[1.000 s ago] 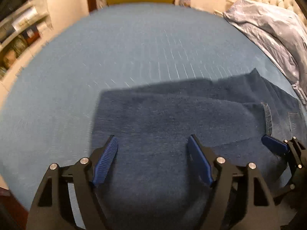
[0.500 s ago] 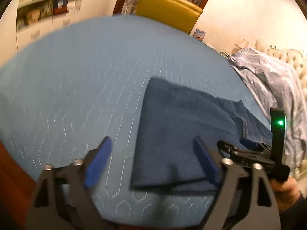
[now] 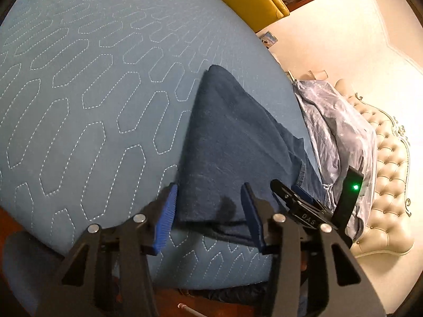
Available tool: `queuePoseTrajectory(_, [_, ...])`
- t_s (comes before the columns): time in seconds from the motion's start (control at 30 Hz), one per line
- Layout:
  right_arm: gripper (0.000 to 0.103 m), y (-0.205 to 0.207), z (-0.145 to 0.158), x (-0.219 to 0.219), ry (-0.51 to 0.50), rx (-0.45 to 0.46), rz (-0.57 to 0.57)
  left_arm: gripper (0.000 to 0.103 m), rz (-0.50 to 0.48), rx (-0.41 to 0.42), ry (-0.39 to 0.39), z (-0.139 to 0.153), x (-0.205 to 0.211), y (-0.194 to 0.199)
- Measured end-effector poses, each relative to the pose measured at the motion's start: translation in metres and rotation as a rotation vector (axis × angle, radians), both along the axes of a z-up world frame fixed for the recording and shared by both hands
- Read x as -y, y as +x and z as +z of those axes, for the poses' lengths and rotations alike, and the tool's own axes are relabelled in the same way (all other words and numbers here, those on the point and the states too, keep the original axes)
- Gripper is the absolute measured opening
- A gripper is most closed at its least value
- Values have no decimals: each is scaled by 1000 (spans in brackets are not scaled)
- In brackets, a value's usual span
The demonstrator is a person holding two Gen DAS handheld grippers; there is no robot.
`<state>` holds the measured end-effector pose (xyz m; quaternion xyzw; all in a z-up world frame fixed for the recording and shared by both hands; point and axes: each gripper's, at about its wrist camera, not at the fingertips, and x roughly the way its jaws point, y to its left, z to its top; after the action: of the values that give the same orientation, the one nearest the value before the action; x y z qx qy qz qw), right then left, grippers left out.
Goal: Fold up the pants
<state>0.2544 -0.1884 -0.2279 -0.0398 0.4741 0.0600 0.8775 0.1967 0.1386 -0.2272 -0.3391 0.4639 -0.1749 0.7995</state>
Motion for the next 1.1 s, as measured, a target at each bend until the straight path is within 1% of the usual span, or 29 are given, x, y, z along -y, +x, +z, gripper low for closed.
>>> queuePoseTrajectory(0.07, [99, -1, 0, -1, -1, -1, 2, 48, 0, -25, -30, -3, 0, 2])
queuePoseTrajectory(0.13, [99, -1, 0, -2, 0, -2, 4, 44, 10, -48, -56, -5, -1, 3])
queuePoseTrajectory(0.2, [99, -2, 0, -3, -2, 0, 3, 28, 25, -75, -41, -9, -2, 4])
queuePoseTrajectory(0.23, [99, -2, 0, -5, -2, 0, 3, 27, 23, -74, -40, -7, -1, 4])
queuePoseTrajectory(0.27, [99, -2, 1, -5, -2, -3, 3, 20, 16, -62, -41, -5, 0, 4])
queuePoseTrajectory(0.33, [98, 1, 4, -6, -6, -27, 4, 17, 12, -25, -23, 4, 3, 0])
queuePoseTrajectory(0.4, [98, 10, 13, -7, -15, -84, -15, 16, 6, 10, 28, 14, 10, -3])
queuePoseTrajectory(0.43, [98, 14, 22, -7, -4, -88, -34, 16, 3, 28, 84, 21, 16, -4])
queuePoseTrajectory(0.5, [98, 20, 48, -13, 38, -45, -46, 15, -1, 61, 168, 33, 29, -8])
queuePoseTrajectory(0.53, [98, 24, 59, -20, 49, -37, -29, 15, -3, 87, 219, 41, 38, -11])
queuePoseTrajectory(0.6, [98, 37, 78, -44, 79, -52, 24, 15, -6, 130, 292, 51, 50, -16])
queuePoseTrajectory(0.63, [98, 44, 83, -56, 89, -73, 49, 15, -3, 155, 331, 58, 59, -19])
queuePoseTrajectory(0.7, [98, 60, 88, -88, 120, -150, 125, 15, -1, 187, 390, 66, 70, -23])
queuePoseTrajectory(0.73, [97, 67, 89, -109, 114, -183, 170, 15, 1, 209, 425, 70, 77, -26])
queuePoseTrajectory(0.83, [95, 76, 87, -148, 41, -208, 240, 15, 11, 244, 473, 76, 92, -31])
queuePoseTrajectory(0.9, [83, 83, 81, -161, 13, -244, 250, 15, 19, 256, 486, 77, 97, -34])
queuePoseTrajectory(0.93, [67, 85, 75, -165, 3, -267, 252, 15, 21, 258, 487, 78, 100, -33])
queuePoseTrajectory(1.0, [49, 86, 66, -170, 12, -300, 274, 15, 24, 263, 479, 78, 102, -33])
queuePoseTrajectory(1.03, [33, 86, 63, -172, 16, -306, 293, 15, 27, 263, 472, 77, 101, -34])
queuePoseTrajectory(1.1, [26, 84, 63, -175, 7, -296, 308, 17, 43, 255, 445, 73, 96, -35])
